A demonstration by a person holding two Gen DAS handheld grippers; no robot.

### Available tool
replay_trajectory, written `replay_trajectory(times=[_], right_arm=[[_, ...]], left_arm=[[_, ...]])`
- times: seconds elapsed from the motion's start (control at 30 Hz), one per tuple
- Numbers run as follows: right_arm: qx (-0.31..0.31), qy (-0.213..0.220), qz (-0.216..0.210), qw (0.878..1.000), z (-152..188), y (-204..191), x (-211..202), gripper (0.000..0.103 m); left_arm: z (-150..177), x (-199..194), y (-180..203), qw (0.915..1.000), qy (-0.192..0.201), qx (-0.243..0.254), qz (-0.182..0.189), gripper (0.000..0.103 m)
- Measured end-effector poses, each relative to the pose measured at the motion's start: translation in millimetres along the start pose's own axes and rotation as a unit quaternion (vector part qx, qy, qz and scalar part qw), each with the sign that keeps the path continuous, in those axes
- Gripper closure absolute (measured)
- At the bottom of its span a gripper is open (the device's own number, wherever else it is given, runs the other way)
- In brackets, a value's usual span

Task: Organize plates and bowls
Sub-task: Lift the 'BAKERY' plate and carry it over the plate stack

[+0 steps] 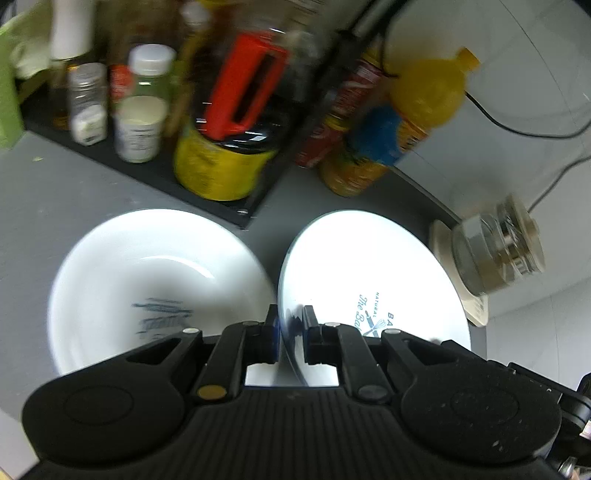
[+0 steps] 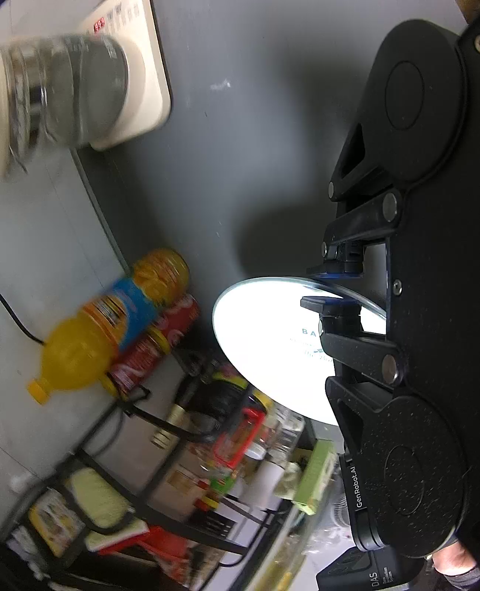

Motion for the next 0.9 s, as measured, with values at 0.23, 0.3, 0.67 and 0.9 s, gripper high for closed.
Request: replay_trajectory(times=[0.23, 0.3, 0.67, 0.9], right_arm=[[-0.028, -0.03, -0.001, 0.999, 11.6, -27.8, 27.7, 0.094], [-0.035, -0.037, 0.0, 0.999, 15.0, -34.6, 35.6, 0.094], [-0.044, -0.071, 0.013, 0.996, 30.0, -43.0, 63.8, 0.093], [-0.056, -0.081, 0.033, 0.995, 35.8, -45.4, 75.2, 0.093]], left_arm=[[5.4, -11.2, -42.3, 0.9993, 0.007, -0.037, -0.01, 0.093], [6.8, -12.3, -53.7, 0.9988, 0.009, -0.046, -0.012, 0.093], [15.2, 0.1, -93.1, 0.9971, -0.002, -0.073, -0.021, 0.093], [19.2, 9.0, -102.9, 0.9964, -0.009, -0.081, -0.023, 0.093]])
Point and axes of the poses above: each gripper's, at about its wrist camera, not at the fingertips, and x roughly the way its jaws point, y to its right, z to its underside, the point moved 10 cm from there along x, roughly the way its jaws point, and after that the axes turned 13 degrees about -y, right-handed, at the moved point
